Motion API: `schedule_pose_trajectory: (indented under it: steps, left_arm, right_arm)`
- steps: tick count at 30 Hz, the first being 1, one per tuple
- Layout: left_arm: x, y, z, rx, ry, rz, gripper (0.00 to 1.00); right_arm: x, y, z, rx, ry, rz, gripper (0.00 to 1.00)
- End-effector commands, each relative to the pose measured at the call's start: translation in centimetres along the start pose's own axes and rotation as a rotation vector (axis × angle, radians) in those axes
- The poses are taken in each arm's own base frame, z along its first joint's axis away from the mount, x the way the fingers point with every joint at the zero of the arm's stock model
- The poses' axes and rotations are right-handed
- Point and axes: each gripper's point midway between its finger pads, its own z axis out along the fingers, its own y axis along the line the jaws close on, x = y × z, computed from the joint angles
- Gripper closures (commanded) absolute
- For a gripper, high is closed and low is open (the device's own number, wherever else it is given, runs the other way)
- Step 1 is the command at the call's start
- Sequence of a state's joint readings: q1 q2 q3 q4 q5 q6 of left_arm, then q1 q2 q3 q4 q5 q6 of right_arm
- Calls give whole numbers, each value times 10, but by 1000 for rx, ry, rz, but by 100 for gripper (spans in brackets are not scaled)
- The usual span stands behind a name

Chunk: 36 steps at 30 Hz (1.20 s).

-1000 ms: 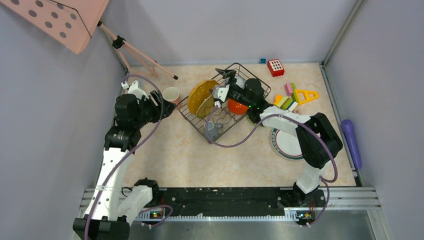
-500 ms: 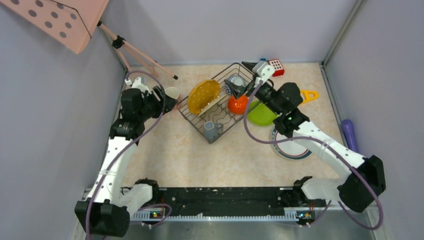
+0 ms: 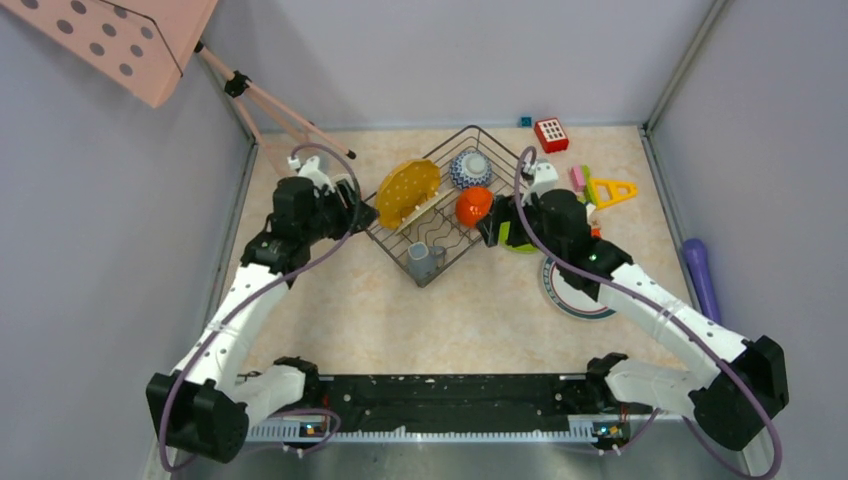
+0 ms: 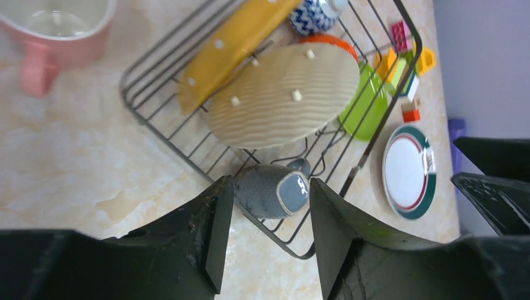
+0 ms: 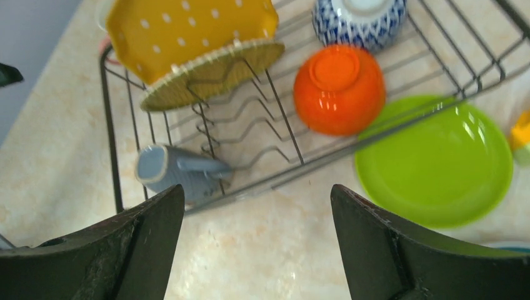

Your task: Load the mixed dishes into the dish rack

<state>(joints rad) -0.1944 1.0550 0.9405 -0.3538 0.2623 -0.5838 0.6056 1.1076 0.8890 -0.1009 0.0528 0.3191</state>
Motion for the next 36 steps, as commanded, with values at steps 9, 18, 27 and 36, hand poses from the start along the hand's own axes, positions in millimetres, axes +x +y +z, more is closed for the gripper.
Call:
schedule_pose_trajectory:
  steps: [9, 18, 27, 36]
  left_arm:
    - [22, -63, 50, 19, 44, 362, 60]
    - [48, -116, 89, 169, 179, 370, 77]
    - [63, -118, 125, 167, 232, 354, 76]
    - [36, -94, 149, 31, 146, 359, 75]
  right_arm:
    - [34, -31, -34, 132, 52, 80, 15]
    - [28, -53, -55, 233, -73, 142, 15]
    - [71, -80, -55, 395, 12, 267, 12]
    - [88, -93, -58, 427, 27, 281, 10]
